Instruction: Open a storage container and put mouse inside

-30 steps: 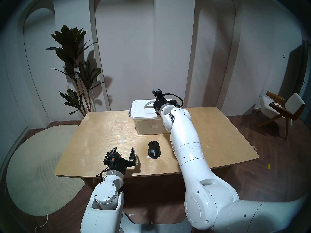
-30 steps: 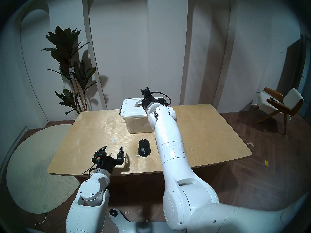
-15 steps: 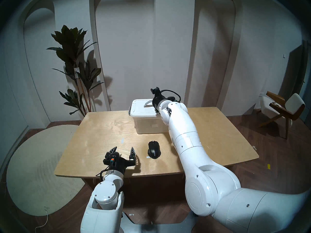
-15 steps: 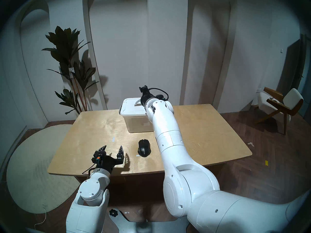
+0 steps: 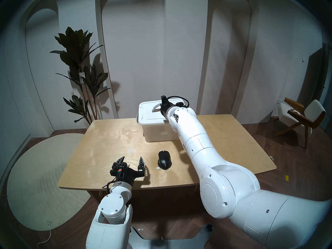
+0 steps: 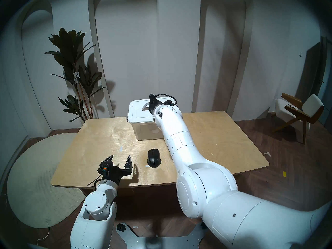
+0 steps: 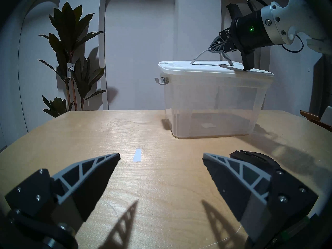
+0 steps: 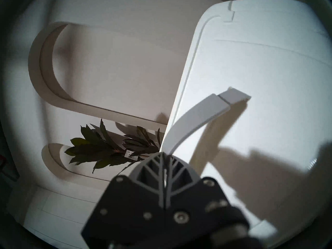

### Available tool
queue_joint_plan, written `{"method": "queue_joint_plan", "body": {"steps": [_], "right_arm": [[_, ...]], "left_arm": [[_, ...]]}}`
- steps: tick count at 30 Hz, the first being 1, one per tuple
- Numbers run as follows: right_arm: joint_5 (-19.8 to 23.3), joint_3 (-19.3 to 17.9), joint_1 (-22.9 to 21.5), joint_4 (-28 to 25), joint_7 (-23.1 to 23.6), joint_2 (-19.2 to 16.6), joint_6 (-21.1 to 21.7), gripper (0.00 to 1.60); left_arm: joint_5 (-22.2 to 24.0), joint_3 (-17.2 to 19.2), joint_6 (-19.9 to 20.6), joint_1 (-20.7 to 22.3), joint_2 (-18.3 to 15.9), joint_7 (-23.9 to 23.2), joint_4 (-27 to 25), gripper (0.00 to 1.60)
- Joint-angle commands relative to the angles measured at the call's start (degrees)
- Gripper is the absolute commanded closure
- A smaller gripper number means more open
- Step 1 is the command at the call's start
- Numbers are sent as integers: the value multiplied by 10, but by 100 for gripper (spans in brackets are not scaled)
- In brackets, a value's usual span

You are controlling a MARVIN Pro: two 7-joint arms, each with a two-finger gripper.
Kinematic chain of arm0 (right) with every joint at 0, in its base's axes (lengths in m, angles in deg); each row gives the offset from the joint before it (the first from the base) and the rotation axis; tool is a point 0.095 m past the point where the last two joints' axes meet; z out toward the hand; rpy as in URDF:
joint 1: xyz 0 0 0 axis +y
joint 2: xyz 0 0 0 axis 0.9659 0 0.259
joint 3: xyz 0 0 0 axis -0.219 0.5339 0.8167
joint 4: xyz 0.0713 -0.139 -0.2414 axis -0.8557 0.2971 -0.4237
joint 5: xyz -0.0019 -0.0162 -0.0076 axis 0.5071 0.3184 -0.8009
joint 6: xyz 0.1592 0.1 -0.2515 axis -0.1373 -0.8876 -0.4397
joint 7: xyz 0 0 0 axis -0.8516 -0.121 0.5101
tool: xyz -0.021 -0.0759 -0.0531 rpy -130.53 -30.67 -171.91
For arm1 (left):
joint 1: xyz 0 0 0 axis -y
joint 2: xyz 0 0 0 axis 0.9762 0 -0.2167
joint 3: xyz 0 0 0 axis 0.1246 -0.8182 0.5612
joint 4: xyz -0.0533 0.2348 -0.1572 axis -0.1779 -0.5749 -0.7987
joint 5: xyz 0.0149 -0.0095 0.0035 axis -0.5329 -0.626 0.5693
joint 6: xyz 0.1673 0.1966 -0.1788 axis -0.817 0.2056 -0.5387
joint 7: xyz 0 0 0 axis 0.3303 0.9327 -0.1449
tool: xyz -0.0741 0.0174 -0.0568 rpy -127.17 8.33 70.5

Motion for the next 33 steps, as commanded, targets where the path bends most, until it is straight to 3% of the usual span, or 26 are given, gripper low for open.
{"method": "queue_joint_plan", "body": {"steps": [1,8,16,25,33], "right_arm": [[-18,35,21,-64,34,13,7,160],[-21,57,32,-114,59,22,11,160],[-41,54,22,-161,89,-11,-15,160],[-63,0,36,-222,83,-81,-60,160],[-82,-73,75,-282,73,-140,-96,160]], "left_arm": [[1,-1,-3,3,-1,0,-13,0],[1,-1,-3,4,-1,1,-10,0],[0,-1,-3,5,-1,2,-7,0],[0,-1,-3,6,-1,2,-5,0],[0,-1,-3,6,-1,3,-3,0]]}}
